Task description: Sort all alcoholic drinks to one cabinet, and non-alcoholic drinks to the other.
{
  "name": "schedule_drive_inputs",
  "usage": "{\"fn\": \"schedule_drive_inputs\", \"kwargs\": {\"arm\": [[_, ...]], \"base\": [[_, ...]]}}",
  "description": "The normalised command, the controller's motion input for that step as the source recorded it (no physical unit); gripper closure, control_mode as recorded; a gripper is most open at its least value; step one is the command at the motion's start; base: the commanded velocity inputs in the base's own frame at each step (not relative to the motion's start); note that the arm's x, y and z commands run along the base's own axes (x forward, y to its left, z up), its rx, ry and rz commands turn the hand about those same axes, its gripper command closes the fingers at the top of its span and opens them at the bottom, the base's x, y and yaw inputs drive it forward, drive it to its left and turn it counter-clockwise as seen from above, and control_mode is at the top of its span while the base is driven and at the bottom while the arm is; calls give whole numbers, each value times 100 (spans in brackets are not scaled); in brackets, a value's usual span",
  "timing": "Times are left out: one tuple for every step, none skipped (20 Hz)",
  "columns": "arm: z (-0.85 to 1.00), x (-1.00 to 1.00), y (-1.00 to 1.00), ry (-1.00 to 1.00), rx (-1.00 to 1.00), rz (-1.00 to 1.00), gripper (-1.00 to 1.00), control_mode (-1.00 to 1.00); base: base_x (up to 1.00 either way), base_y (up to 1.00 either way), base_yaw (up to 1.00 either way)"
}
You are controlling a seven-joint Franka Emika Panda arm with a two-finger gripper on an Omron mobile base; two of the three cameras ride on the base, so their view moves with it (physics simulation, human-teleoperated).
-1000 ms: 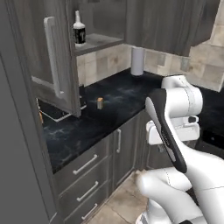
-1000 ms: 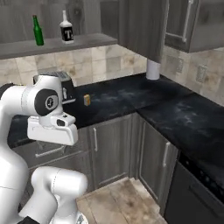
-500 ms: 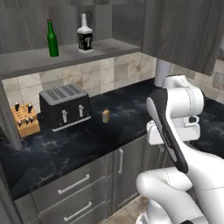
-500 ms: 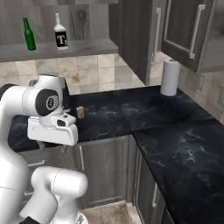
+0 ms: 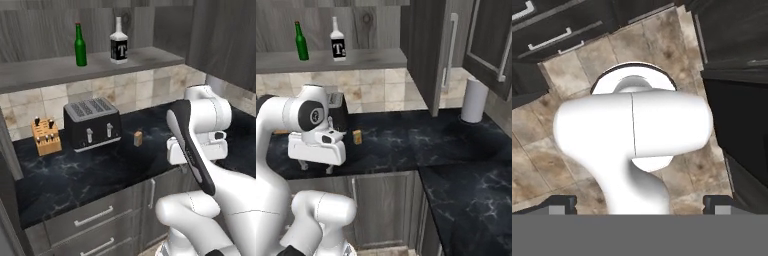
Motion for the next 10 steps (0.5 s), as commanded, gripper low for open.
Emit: {"fn": "schedule_drive_inputs", "kwargs": {"arm": [[0, 0, 0, 0, 0, 0, -100, 100], [0, 0, 0, 0, 0, 0, -100, 100], [0, 0, 0, 0, 0, 0, -100, 100], [0, 0, 0, 0, 0, 0, -100, 100], [0, 0, 0, 0, 0, 0, -100, 100], [0, 0, 0, 0, 0, 0, -100, 100], [0, 0, 0, 0, 0, 0, -100, 100], [0, 0, 0, 0, 0, 0, -100, 100], [0, 0, 0, 0, 0, 0, -100, 100], [0, 0, 0, 0, 0, 0, -100, 100]], "base": [[34, 0, 26], [44, 0, 24], [56, 0, 22], [59, 0, 22], [60, 0, 22], [64, 0, 23], [66, 0, 23], [56, 0, 22], [57, 0, 22], [50, 0, 22]]}}
